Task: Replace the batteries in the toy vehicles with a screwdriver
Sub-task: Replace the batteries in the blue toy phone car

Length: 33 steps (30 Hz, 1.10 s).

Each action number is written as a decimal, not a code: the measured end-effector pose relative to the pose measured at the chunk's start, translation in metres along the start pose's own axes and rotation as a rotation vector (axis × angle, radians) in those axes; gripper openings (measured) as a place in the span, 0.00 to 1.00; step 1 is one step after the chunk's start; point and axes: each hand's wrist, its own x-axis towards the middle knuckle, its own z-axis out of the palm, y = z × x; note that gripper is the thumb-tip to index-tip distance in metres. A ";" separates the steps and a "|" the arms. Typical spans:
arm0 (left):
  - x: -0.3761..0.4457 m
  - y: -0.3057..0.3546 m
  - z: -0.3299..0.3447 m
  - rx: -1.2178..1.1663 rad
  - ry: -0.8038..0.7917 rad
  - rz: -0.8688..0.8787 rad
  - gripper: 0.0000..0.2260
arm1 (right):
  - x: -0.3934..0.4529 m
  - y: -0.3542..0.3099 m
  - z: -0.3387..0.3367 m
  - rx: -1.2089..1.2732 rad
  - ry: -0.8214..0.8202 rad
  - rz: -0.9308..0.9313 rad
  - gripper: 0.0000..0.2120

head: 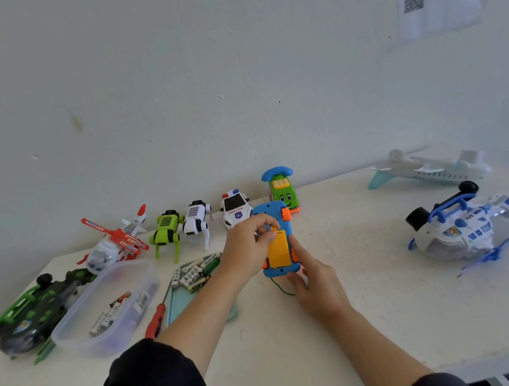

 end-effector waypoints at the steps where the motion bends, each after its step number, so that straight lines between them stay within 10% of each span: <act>1: 0.000 0.000 0.000 0.001 0.003 0.005 0.08 | 0.000 0.000 0.000 -0.002 -0.002 0.001 0.32; 33: -0.001 -0.003 0.004 0.001 0.050 0.021 0.07 | 0.001 0.001 0.000 -0.005 0.006 -0.004 0.31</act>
